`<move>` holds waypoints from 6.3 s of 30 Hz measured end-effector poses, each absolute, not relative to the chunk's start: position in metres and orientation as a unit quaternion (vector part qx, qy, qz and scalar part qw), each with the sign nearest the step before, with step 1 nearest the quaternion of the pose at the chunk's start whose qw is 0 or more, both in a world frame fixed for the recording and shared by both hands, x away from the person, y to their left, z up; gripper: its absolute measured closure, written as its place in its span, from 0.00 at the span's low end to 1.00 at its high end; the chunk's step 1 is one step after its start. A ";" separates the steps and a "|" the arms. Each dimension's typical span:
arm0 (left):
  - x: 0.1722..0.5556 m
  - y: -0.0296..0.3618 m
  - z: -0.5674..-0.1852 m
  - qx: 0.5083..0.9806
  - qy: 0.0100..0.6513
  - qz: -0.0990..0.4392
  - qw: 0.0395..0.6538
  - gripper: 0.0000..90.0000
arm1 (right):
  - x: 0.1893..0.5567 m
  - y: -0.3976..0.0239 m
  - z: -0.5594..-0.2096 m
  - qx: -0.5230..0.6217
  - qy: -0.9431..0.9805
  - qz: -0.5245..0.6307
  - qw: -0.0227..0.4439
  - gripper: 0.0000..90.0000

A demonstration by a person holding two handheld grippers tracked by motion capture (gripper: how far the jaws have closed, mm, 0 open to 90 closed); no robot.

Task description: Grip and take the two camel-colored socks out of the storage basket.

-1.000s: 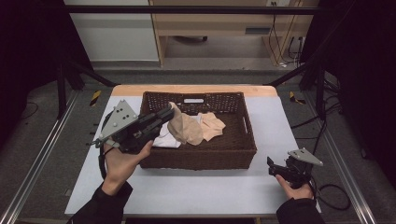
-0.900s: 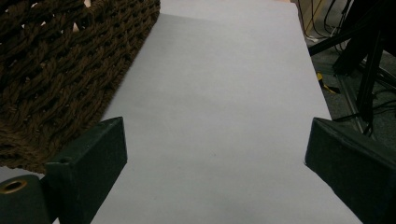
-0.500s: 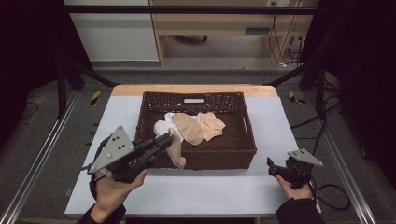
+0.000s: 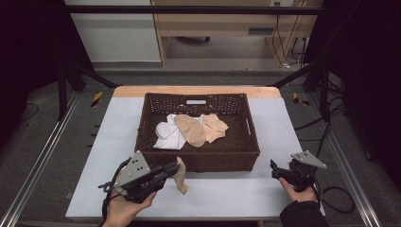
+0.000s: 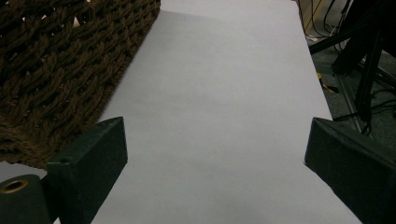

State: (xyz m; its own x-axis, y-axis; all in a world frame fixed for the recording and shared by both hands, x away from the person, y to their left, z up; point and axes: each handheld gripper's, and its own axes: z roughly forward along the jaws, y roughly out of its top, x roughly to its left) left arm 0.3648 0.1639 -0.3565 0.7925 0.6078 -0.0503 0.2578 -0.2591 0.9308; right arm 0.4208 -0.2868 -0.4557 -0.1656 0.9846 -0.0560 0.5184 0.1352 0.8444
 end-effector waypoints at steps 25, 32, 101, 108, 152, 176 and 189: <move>0.395 0.126 -0.463 0.846 0.306 0.098 0.425 0.88 | 0.421 -0.285 -0.458 0.548 0.688 0.349 0.323 0.07; 0.392 0.136 -0.449 0.822 0.324 0.106 0.455 0.76 | 0.420 -0.287 -0.457 0.550 0.686 0.350 0.323 0.07; 0.610 0.125 -0.404 0.758 0.464 0.234 0.394 0.58 | 0.425 -0.286 -0.458 0.549 0.685 0.349 0.329 0.10; 0.615 0.127 -0.417 0.775 0.470 0.224 0.359 0.61 | 0.426 -0.285 -0.459 0.546 0.688 0.346 0.330 0.10; 0.601 0.125 -0.408 0.787 0.442 0.198 0.382 0.96 | 0.425 -0.287 -0.459 0.549 0.688 0.341 0.329 0.11; 0.522 0.158 -0.326 0.725 0.371 0.226 0.535 0.96 | 0.423 -0.289 -0.458 0.553 0.684 0.339 0.334 0.11; 0.476 0.178 -0.298 0.706 0.332 0.232 0.581 0.96 | 0.422 -0.290 -0.458 0.556 0.683 0.338 0.333 0.11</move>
State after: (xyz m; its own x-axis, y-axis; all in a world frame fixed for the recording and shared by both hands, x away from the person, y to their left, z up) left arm 0.4759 0.1784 -0.2983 0.6719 0.7383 -0.0586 0.1989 -0.1036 0.9745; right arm 0.4220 -0.2897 -0.4581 -0.1601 0.9839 -0.0798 0.5332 0.1542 0.8318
